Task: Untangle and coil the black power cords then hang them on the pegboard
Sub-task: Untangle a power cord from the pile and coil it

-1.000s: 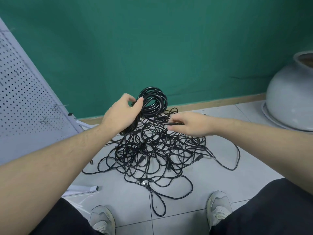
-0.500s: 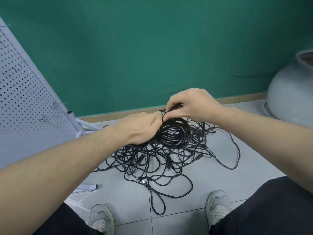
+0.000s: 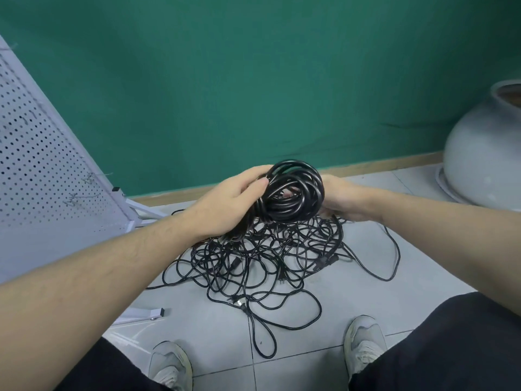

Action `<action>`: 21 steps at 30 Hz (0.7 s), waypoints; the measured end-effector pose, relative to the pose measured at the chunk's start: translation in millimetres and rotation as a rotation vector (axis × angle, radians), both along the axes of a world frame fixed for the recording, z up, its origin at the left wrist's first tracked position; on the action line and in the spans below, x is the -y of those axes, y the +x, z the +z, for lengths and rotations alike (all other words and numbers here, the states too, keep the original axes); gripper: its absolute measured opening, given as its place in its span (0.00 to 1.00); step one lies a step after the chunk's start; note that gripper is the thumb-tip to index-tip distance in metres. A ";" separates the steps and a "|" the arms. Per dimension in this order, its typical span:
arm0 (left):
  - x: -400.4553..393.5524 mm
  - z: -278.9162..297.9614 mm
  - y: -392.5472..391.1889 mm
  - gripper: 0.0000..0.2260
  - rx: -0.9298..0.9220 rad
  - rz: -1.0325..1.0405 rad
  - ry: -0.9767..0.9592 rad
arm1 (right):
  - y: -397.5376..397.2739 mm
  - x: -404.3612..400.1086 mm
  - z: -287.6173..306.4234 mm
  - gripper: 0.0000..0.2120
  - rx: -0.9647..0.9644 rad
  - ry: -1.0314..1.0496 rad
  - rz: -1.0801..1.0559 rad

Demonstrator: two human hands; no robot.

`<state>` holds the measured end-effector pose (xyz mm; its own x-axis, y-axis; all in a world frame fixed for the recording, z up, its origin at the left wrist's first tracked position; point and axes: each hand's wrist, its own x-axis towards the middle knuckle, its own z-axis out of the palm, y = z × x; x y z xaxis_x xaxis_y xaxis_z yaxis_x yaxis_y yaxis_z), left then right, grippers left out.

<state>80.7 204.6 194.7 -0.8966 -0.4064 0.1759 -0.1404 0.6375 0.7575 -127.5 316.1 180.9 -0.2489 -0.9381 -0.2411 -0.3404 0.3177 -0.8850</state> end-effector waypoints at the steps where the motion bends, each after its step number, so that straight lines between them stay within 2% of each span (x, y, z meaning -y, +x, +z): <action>1: -1.2 2.1 -1.4 0.14 -0.024 0.015 0.008 | -0.2 -1.8 -0.8 0.12 -0.029 0.003 -0.001; 5: 2.2 0.4 -5.9 0.13 0.025 0.239 -0.001 | 13.0 -2.1 0.9 0.19 -0.332 0.071 0.092; 8: 14.7 -4.3 -8.1 0.17 0.096 0.400 0.013 | 16.4 -2.2 6.2 0.15 -0.587 0.086 0.244; 10: 24.4 -9.1 -7.0 0.20 0.136 0.445 -0.034 | 17.7 -2.4 13.4 0.17 -0.631 0.044 0.312; 13: 31.1 -11.9 -4.7 0.22 0.208 0.523 -0.049 | 20.2 -1.5 18.2 0.17 -0.656 -0.067 0.294; 16: 33.2 -11.5 -4.0 0.26 0.205 0.594 0.008 | 26.3 -0.9 16.1 0.16 -0.600 -0.112 0.254; 19: 36.8 -10.4 -1.6 0.25 0.228 0.642 0.012 | 33.1 -4.7 18.9 0.06 -0.305 -0.136 0.228; 21: 38.7 -11.2 0.9 0.24 0.263 0.663 -0.011 | 37.5 -6.2 30.3 0.05 -0.166 -0.190 0.232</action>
